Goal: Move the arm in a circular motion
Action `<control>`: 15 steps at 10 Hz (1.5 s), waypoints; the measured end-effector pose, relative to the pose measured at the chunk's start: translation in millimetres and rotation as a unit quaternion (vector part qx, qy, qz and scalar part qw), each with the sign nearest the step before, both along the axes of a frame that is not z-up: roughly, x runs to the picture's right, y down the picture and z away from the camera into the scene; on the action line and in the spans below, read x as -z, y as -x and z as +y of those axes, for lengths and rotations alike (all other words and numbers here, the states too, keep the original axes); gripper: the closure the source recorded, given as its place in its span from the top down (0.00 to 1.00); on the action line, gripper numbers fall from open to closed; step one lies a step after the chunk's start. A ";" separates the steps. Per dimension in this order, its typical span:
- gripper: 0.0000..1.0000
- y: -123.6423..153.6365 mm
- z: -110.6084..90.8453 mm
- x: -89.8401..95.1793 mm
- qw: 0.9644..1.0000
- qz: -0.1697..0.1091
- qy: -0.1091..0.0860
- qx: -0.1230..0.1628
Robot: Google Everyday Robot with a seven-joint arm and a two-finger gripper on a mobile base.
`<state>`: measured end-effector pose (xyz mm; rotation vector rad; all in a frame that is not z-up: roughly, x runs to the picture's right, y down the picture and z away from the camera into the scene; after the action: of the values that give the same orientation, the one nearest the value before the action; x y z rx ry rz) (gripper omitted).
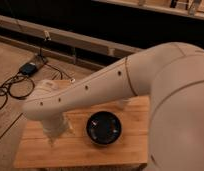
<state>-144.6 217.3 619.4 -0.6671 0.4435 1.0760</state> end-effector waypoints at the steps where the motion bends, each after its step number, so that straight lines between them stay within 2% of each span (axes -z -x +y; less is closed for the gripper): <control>1: 0.65 -29.1 0.4 -2.6 0.999 0.028 -0.003 -0.023; 3: 0.65 -89.9 -10.8 -10.6 0.994 0.085 -0.015 -0.070; 5: 0.65 -139.8 -35.0 -21.2 0.985 0.131 -0.031 -0.104; 6: 0.65 -159.3 -52.6 -29.7 0.982 0.147 -0.039 -0.116; 7: 0.65 -177.6 -78.6 -44.5 0.977 0.163 -0.051 -0.125; 9: 0.65 -186.9 -121.6 -69.5 0.973 0.180 -0.077 -0.125; 10: 0.65 -182.2 -143.4 -81.4 0.971 0.184 -0.090 -0.122; 11: 0.65 -167.2 -170.5 -95.5 0.970 0.183 -0.105 -0.117; 12: 0.65 -151.4 -184.9 -102.7 0.971 0.177 -0.113 -0.112; 13: 0.65 -129.7 -194.7 -106.8 0.974 0.163 -0.118 -0.103; 14: 0.65 -95.6 -202.5 -109.0 0.979 0.138 -0.123 -0.087; 15: 0.65 -49.3 -203.9 -104.9 0.985 0.099 -0.127 -0.063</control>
<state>-95.3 13.5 724.4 -0.3667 0.4297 1.3006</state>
